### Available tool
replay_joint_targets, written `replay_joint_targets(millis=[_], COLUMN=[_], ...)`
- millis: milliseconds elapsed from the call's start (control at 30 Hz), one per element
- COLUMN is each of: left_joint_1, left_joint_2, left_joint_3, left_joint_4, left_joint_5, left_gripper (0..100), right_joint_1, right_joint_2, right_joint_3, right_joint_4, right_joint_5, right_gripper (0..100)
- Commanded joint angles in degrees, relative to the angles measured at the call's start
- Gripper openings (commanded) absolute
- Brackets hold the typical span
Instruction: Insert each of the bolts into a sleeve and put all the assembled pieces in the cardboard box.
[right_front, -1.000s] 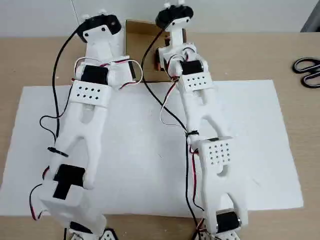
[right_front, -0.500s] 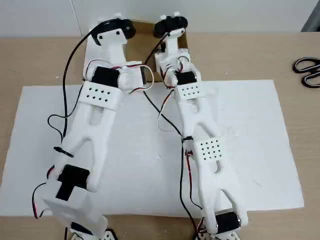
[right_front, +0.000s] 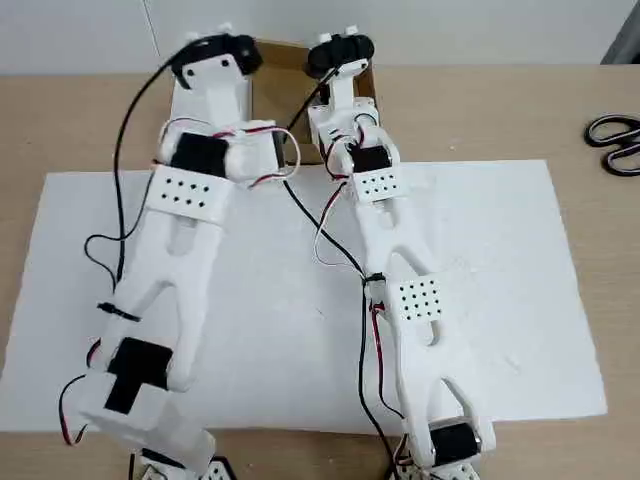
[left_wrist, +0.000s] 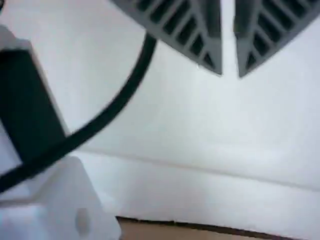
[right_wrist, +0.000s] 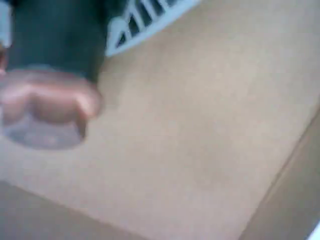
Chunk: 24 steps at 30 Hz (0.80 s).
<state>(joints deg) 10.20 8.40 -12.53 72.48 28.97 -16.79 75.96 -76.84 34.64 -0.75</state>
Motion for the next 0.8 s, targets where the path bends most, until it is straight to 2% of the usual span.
replay_joint_targets(millis=[0, 100, 233, 300, 500, 767], left_joint_1=[-0.18, 0.18, 0.0, 0.0, 0.0, 0.53], left_joint_2=[-3.43, -3.78, -3.87, -3.87, -3.87, -5.27], left_joint_3=[-2.07, -2.07, -2.07, -2.07, -2.07, -3.91], left_joint_4=[0.26, 0.26, 1.05, 2.2, 4.31, 4.31], left_joint_5=[0.35, 0.35, 0.35, 0.35, 0.44, 0.53], left_gripper=[1, 1, 1, 1, 1, 1], right_joint_1=[-0.57, -0.92, -1.27, -1.36, -1.45, -1.54], right_joint_2=[-1.54, -1.63, -1.89, -1.98, -2.07, -2.07], right_joint_3=[-4.31, -4.4, -4.57, -4.57, -4.57, -4.66], right_joint_4=[-1.36, 0.84, 4.26, 4.97, 4.79, 5.05], right_joint_5=[-0.18, -0.09, -0.09, -0.09, -0.09, -0.18], right_gripper=[0.9, 4.6, 20.7, 24.6, 21.0, 21.0])
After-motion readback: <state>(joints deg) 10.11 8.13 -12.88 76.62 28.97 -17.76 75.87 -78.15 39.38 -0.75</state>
